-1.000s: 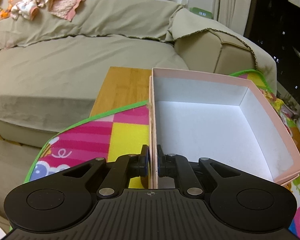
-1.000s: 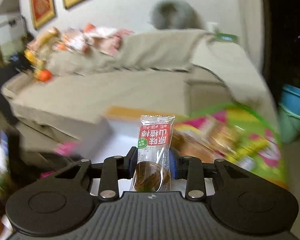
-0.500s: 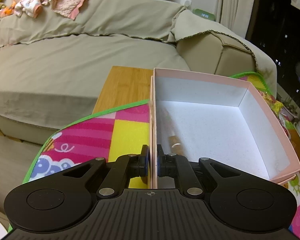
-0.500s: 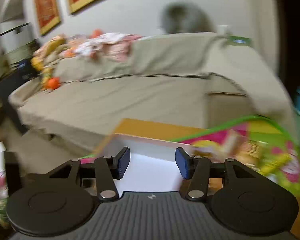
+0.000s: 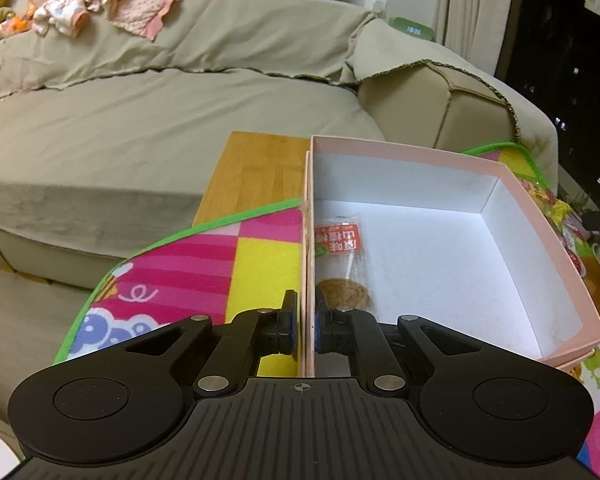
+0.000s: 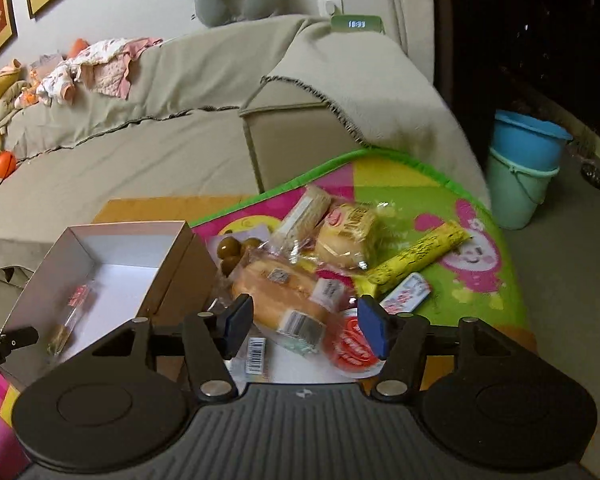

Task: Organize objects
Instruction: 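Move the right gripper back over the snack pile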

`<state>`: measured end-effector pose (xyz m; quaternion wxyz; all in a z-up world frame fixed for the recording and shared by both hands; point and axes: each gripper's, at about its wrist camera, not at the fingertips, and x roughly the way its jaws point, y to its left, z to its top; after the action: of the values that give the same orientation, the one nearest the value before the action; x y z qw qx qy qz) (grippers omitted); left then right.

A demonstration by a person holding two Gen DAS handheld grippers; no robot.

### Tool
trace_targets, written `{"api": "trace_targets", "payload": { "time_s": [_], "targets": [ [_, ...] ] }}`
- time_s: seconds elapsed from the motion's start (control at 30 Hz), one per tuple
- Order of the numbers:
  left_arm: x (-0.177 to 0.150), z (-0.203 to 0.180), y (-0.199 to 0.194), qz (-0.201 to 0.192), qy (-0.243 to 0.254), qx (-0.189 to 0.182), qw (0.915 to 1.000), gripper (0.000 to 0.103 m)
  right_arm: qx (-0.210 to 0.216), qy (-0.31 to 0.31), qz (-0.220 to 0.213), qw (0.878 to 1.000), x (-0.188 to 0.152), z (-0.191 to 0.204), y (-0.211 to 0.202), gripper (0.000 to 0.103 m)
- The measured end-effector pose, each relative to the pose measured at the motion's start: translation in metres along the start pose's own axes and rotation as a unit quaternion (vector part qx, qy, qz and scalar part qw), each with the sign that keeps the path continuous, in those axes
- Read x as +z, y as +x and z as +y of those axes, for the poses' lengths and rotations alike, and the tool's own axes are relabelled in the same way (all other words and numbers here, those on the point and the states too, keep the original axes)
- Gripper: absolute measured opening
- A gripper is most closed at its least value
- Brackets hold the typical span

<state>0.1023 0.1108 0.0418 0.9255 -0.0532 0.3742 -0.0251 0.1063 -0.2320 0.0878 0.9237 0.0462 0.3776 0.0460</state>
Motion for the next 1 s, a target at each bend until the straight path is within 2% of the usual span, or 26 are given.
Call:
{"api": "trace_targets", "payload": {
  "time_s": [0.13, 0.2, 0.3, 0.43, 0.5, 0.57, 0.7, 0.87, 1.0],
  "targets": [
    [0.000, 0.002, -0.002, 0.000, 0.001, 0.008, 1.0000, 0.009, 0.022, -0.004, -0.003, 1.000, 0.014, 0.008, 0.012, 0.058],
    [0.000, 0.004, -0.003, 0.001, -0.001, 0.011, 0.9999, 0.009, 0.038, -0.012, -0.002, 0.999, 0.028, 0.017, 0.029, 0.058],
    [0.000, 0.005, -0.004, 0.003, -0.002, 0.015, 0.9999, 0.009, 0.038, -0.018, 0.000, 0.999, 0.052, 0.028, 0.064, 0.057],
    [0.000, 0.006, -0.003, 0.008, -0.004, 0.021, 0.9997, 0.009, 0.023, 0.008, 0.022, 0.999, 0.078, 0.035, 0.124, 0.040],
    [-0.001, 0.006, -0.003, 0.010, -0.005, 0.024, 0.9996, 0.009, 0.009, 0.006, 0.043, 0.999, 0.082, 0.037, 0.147, 0.039],
    [-0.001, 0.008, -0.004, 0.010, -0.007, 0.027, 0.9996, 0.009, 0.003, -0.028, 0.064, 0.998, 0.079, 0.043, 0.162, 0.038],
    [-0.001, 0.013, -0.005, 0.009, -0.011, 0.034, 0.9993, 0.009, 0.018, -0.081, 0.082, 0.993, 0.060, 0.047, 0.157, 0.036],
    [-0.002, 0.016, -0.006, 0.008, -0.014, 0.035, 0.9993, 0.011, 0.048, -0.109, 0.094, 0.988, 0.036, 0.035, 0.130, 0.036],
    [-0.003, 0.016, -0.006, 0.005, -0.017, 0.033, 0.9993, 0.010, 0.055, -0.135, 0.100, 0.984, 0.011, 0.025, 0.099, 0.036]
  ]
}}
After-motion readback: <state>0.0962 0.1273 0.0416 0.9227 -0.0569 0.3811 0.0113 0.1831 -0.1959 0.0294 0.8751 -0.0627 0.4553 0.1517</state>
